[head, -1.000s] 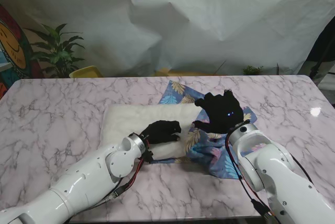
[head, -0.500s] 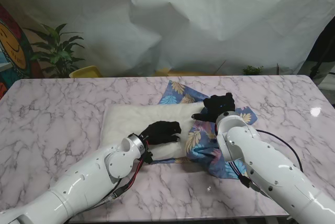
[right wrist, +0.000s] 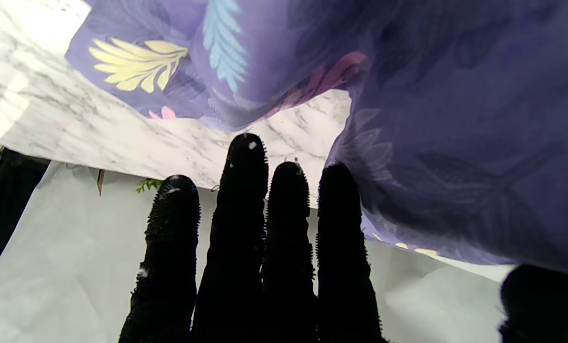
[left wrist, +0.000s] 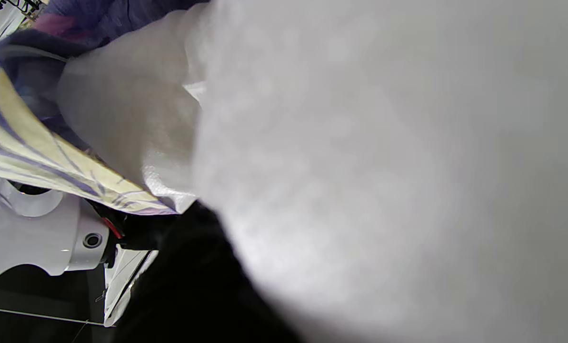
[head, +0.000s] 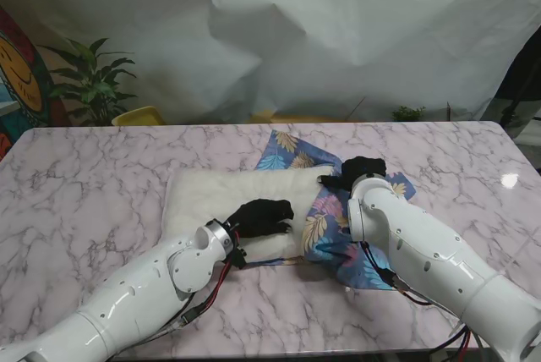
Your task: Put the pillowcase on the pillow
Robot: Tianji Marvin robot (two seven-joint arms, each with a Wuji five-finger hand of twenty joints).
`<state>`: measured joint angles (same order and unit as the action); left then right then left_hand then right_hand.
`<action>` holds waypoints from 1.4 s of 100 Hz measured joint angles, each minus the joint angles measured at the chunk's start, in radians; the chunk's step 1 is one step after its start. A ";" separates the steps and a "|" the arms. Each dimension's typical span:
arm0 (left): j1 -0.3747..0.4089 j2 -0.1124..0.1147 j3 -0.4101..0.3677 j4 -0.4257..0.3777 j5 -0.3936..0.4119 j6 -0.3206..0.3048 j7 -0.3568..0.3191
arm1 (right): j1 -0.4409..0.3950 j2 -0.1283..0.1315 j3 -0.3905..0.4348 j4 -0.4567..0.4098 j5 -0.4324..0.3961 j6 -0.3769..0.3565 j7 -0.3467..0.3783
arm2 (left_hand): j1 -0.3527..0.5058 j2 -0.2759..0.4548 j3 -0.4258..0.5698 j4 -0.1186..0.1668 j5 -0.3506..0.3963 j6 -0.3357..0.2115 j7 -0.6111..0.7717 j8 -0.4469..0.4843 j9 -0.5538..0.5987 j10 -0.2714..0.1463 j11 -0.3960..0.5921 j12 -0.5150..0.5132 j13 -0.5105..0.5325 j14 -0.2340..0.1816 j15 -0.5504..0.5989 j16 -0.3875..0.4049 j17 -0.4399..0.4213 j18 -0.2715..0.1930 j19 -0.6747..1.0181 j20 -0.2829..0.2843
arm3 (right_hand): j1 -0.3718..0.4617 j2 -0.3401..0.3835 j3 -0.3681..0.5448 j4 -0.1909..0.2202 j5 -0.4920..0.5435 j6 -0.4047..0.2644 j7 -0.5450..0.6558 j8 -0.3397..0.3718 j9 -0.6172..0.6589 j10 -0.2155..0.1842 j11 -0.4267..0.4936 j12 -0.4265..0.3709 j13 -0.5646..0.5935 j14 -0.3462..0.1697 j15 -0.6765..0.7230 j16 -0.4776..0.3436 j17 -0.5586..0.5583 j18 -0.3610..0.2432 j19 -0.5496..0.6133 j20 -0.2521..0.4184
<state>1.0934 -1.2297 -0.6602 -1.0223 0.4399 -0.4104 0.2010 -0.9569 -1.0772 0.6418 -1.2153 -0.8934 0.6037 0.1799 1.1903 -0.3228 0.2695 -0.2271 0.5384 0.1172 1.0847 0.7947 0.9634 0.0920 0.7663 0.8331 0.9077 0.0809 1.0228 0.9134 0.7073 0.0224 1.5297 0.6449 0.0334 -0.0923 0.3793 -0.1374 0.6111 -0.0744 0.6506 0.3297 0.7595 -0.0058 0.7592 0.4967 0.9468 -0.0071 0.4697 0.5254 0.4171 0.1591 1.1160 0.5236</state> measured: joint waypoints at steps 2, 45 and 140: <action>0.000 0.000 0.000 0.000 0.000 -0.001 0.000 | 0.001 -0.002 0.003 0.003 0.008 -0.005 0.001 | 0.001 0.000 0.000 0.000 0.000 0.000 0.000 0.000 0.000 0.000 0.000 0.000 0.000 0.000 0.000 0.000 0.000 0.000 0.000 0.000 | 0.041 -0.027 0.002 0.000 0.021 -0.011 0.009 0.008 0.025 -0.009 0.000 0.001 0.020 0.000 0.003 0.007 0.002 0.000 0.002 0.002; 0.005 0.001 0.000 0.002 0.000 -0.012 0.002 | -0.060 -0.044 0.129 0.020 0.047 -0.136 -0.203 | 0.001 0.000 -0.001 0.000 0.000 0.000 0.000 0.000 -0.001 0.000 0.001 0.000 0.000 0.000 0.000 0.000 0.000 -0.001 0.000 0.000 | 0.466 -0.500 0.664 -0.159 0.222 -0.209 0.427 -0.205 0.429 -0.112 0.001 0.080 0.334 -0.091 0.175 0.122 0.157 -0.001 0.086 0.014; 0.017 -0.040 0.016 0.027 0.044 0.068 0.169 | -0.123 -0.101 0.152 -0.093 0.251 -0.275 -0.284 | 0.001 0.000 -0.003 0.000 0.000 0.000 0.000 0.000 -0.001 0.000 0.005 0.002 0.000 -0.001 0.002 0.006 0.000 -0.001 0.004 0.001 | 0.481 -0.499 0.674 -0.159 0.221 -0.175 0.427 -0.192 0.432 -0.111 0.002 0.088 0.347 -0.091 0.200 0.123 0.181 -0.003 0.112 0.013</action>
<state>1.1100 -1.2698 -0.6440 -0.9952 0.4836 -0.3425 0.3700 -1.0795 -1.1785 0.7936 -1.3087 -0.6428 0.3289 -0.1043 1.1918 -0.3226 0.2667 -0.2268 0.5382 0.1172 1.0847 0.7952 0.9629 0.0924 0.7709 0.8355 0.9077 0.0802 1.0252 0.9192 0.7073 0.0214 1.5333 0.6462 0.5143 -0.5912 1.0531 -0.2963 0.8323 -0.2498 1.0779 0.1380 1.1916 -0.1164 0.7609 0.5843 1.2938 -0.0977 0.6698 0.6487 0.5983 0.1562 1.2281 0.5367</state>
